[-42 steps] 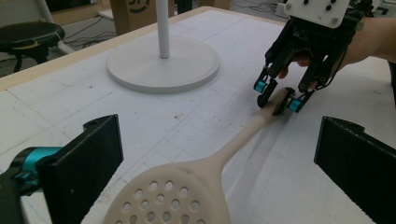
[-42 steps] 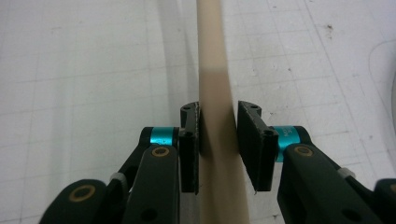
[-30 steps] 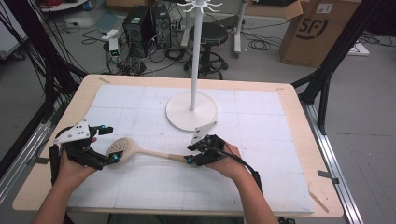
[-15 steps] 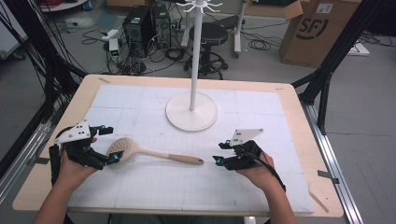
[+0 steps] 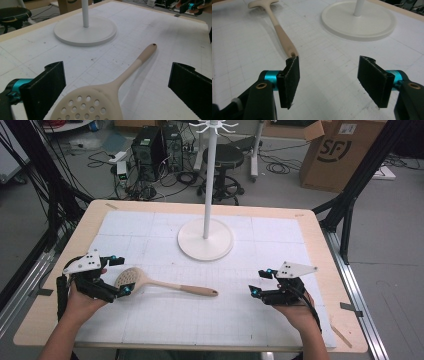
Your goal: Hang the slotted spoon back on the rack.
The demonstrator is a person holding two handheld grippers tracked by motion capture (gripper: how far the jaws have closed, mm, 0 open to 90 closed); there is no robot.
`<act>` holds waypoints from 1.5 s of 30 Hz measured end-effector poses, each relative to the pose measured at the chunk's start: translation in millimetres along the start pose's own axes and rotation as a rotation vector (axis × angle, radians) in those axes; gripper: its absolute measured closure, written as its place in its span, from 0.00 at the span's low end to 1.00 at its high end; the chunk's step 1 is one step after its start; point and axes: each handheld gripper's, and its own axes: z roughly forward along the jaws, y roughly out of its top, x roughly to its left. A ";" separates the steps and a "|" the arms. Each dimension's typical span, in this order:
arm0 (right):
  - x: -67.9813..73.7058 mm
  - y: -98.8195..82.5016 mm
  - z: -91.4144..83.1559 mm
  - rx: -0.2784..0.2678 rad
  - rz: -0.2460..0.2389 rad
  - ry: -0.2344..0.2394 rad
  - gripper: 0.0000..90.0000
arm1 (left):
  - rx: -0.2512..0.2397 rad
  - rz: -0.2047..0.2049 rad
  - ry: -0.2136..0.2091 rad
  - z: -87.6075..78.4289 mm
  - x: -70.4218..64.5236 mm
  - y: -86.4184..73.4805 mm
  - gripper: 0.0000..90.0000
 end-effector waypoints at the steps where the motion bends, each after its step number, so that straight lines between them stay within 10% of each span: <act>1: -1.2 -0.8 -0.9 -0.006 0.003 -0.002 0.34 | -0.001 -0.001 -0.003 -0.1 -0.1 -0.2 0.02; 17: -9.6 -4.2 -6.7 -0.022 0.014 -0.030 0.32 | 0.012 0.019 -0.033 16.1 -3.5 15.2 0.02; 36: -11.8 -5.5 -5.1 -0.012 0.018 -0.039 0.32 | 0.282 0.104 -0.169 100.4 -24.2 43.6 0.02; 45: -13.3 -5.8 -6.2 -0.022 0.019 -0.043 0.32 | 0.398 0.139 -0.213 121.7 -24.7 36.2 0.23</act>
